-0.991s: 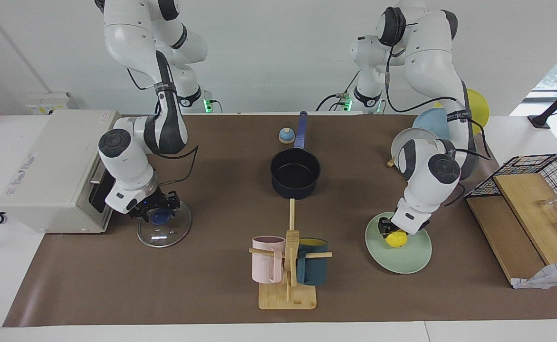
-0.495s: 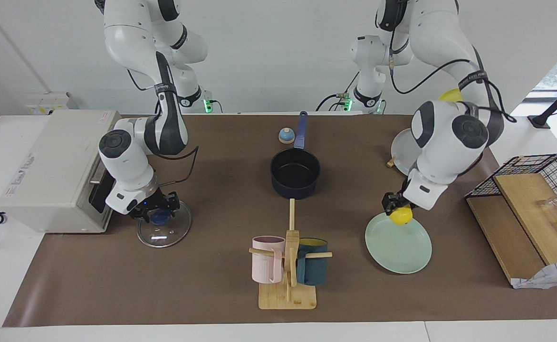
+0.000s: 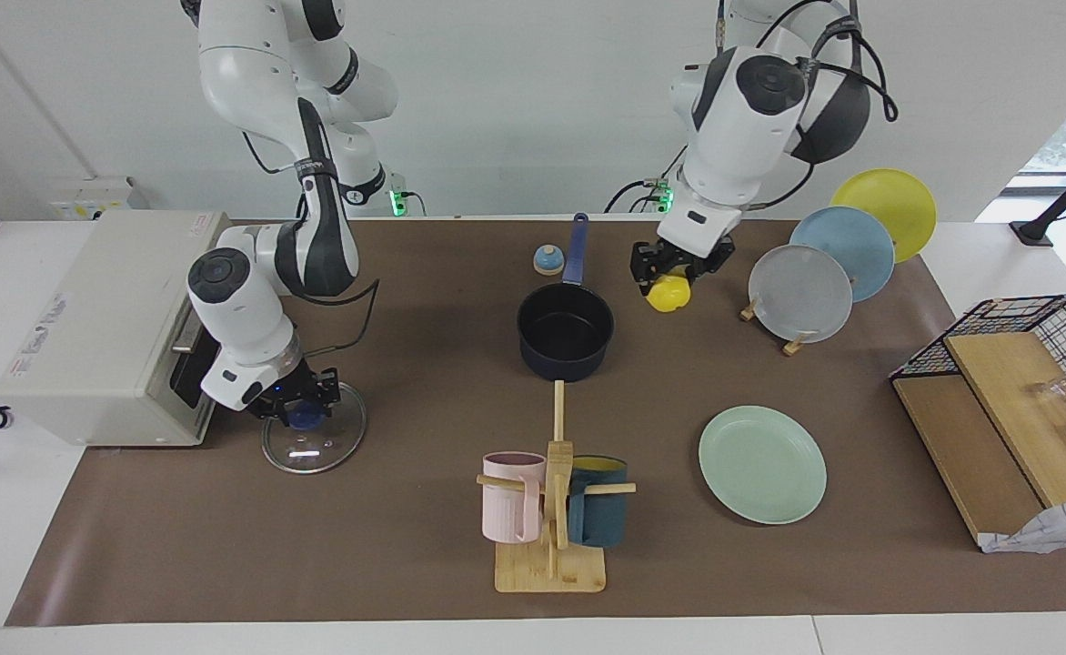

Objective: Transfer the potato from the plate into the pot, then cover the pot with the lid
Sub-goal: 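Carry the potato over the pot with the left gripper while the right lifts the lid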

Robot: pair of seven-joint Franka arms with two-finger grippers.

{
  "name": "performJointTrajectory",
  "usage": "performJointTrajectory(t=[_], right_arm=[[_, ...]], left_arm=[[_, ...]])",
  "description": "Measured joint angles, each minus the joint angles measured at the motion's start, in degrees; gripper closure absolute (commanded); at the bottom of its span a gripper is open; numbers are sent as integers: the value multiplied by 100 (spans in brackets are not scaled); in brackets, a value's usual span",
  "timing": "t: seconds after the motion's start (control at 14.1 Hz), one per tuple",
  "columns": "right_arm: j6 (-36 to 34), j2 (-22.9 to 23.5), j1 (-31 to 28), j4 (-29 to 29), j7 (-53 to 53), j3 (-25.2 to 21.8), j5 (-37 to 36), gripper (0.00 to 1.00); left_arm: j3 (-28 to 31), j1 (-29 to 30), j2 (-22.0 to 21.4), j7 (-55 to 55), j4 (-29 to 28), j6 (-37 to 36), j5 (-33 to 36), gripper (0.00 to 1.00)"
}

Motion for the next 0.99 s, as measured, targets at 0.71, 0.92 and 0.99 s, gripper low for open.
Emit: performJointTrajectory(t=[0.71,0.92,0.99], right_arm=[[-2887,-627,48,1668,76,452,217,100],[-2963,-643,76,1656,298,617,219,100],[-2963,-642,81,1649,395,697,219,100]], left_arm=[[8,-1250,512,-776,-1650,2486,134,100],[9,-1271,786,-775,-1717,2775,190,100],[11,-1305,888,-775,-1719,2828,195,100]])
